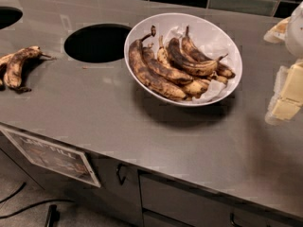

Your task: Pick banana from white bowl

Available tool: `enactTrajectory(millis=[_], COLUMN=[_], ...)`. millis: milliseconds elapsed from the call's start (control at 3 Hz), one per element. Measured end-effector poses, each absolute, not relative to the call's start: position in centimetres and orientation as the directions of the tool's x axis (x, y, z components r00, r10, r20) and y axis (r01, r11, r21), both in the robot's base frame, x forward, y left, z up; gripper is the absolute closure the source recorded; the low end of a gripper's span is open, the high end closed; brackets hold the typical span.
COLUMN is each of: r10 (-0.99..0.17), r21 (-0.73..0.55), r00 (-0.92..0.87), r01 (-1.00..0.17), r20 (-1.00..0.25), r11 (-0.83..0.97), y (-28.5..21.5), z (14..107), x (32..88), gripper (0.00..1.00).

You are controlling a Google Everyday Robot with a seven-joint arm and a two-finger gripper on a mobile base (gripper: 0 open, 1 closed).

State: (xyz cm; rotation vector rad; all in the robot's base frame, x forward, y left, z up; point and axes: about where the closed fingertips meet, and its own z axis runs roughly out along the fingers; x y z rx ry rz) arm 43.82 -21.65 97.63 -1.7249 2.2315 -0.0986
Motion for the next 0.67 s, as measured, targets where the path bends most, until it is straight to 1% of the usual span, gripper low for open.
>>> enactTrajectory(millis=[333, 667], r10=[-0.954, -0.965], r21=[-0.25, -0.249], r00=[-0.217, -0.165], r01=[-0.931, -0.945], r20=[-0.206, -0.203], r11=[0.266, 0.214], y=[-21.4, -19.1], z=[97.9, 98.8], x=[43.9, 45.2], gripper=[0.0, 0.0])
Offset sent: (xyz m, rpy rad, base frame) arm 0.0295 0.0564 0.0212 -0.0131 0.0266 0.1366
